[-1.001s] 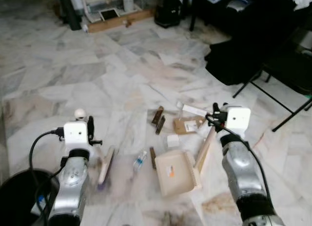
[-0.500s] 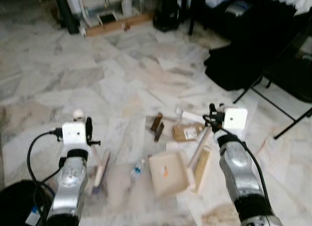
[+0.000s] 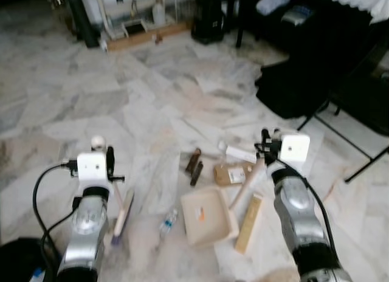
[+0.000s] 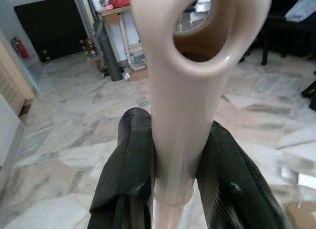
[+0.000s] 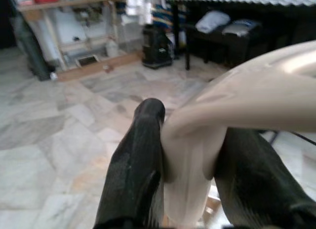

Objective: Sweep floor

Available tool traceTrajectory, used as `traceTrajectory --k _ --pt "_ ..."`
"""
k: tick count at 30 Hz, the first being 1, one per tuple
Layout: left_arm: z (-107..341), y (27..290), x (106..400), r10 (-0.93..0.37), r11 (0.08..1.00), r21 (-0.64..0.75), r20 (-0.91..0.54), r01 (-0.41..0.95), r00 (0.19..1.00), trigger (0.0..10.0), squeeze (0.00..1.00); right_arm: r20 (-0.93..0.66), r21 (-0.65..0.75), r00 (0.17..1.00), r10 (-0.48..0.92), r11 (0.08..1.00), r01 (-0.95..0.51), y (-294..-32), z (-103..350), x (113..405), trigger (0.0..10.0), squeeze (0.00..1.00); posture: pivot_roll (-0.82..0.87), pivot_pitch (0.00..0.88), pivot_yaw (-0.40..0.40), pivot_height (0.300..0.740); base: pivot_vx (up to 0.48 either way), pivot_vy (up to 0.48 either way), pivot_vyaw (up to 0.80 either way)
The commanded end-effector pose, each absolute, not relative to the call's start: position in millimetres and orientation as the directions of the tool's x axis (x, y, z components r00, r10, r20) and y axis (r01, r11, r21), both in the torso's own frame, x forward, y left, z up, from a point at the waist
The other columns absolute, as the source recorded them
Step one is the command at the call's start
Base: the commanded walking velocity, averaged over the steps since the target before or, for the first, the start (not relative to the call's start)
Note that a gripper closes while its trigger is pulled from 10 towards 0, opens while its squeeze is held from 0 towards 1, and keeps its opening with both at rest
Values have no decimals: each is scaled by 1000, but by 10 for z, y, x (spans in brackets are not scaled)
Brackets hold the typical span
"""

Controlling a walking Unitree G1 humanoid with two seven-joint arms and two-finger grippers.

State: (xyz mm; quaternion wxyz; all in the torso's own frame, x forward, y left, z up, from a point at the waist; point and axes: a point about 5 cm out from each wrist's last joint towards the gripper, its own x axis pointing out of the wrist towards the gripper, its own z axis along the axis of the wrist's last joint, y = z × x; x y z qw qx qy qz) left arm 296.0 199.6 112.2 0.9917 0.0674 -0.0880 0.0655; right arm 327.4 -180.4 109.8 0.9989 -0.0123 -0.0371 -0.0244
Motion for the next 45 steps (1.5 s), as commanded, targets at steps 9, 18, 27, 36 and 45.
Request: traceTrajectory --k 9,18,27,36,45 --pt "1220 2065 2953 136 978 125 236 -168 962 10000 0 129 -35 991 -37 999 42 -1776 1232 3331 10000 0 30 115 30 740 182 0 0" --pt "1213 2046 2953 126 979 128 230 -159 965 10000 0 75 -40 994 -79 996 82 -1831 1075 3338 10000 0 35 125 28 740 0 0 0" --pt "1206 2061 2932 127 978 133 224 -159 966 10000 0 6 -56 993 -121 991 121 -1839 886 3310 10000 0 43 139 26 740 0 0 0" --pt "1195 2063 2911 126 978 134 219 -157 968 10000 0 -3 -81 981 -196 977 195 -1873 863 3340 10000 0 44 150 26 740 0 0 0" --pt "1181 2077 2879 133 977 133 213 -163 968 10000 0 -57 -174 924 -378 915 364 -2137 786 3293 10000 0 46 158 22 740 0 0 0"
